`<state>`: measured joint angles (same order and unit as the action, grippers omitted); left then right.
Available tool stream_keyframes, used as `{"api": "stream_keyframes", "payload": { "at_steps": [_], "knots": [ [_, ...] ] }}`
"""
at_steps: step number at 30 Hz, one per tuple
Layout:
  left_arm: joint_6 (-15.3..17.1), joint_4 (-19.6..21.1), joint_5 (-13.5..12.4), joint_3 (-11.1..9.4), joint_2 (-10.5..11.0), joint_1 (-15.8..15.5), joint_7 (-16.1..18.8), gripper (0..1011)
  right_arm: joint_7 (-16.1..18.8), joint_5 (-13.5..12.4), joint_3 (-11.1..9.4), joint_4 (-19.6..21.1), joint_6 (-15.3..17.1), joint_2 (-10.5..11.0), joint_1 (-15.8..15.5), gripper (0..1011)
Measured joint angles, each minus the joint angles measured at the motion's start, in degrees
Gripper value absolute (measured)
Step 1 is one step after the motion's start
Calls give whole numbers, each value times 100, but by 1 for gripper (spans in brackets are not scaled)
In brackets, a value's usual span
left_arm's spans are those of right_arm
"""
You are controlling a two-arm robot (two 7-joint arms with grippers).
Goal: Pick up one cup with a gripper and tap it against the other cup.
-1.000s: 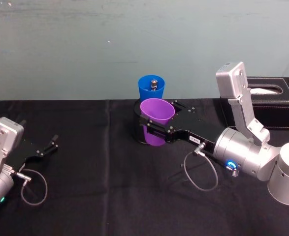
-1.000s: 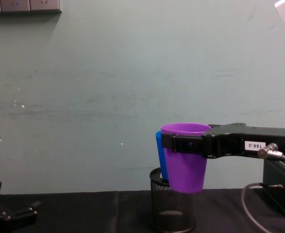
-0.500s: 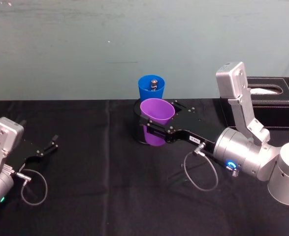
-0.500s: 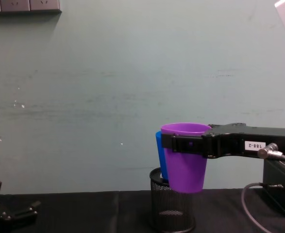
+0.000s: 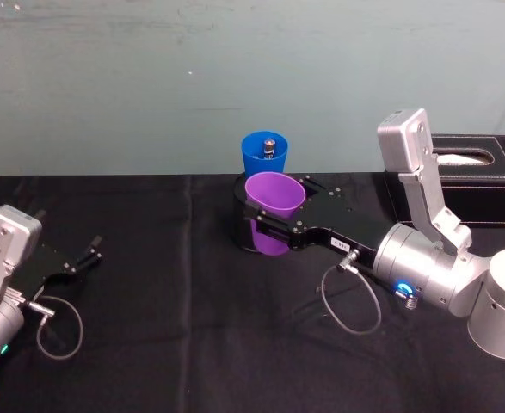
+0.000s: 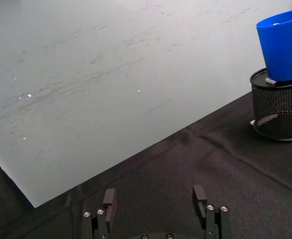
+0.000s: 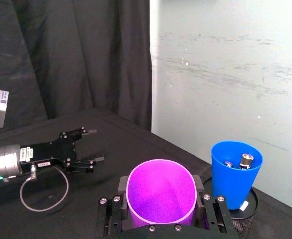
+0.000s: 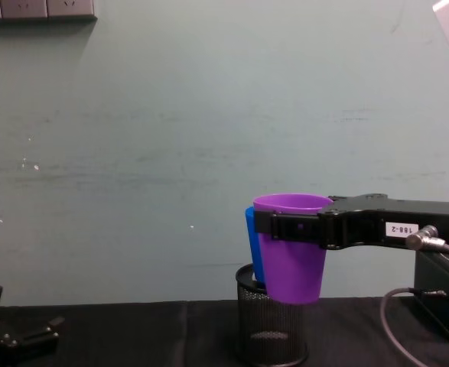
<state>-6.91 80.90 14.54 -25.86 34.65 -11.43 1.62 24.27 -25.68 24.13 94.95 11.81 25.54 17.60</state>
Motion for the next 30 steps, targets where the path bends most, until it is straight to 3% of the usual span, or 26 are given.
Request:
{"api": "stream_keyframes", "payload": {
  "at_steps": [30],
  "knots": [
    [0,0,0,0,0,0,0,1000,0,0,0,0,0,0,0,734]
  ]
}}
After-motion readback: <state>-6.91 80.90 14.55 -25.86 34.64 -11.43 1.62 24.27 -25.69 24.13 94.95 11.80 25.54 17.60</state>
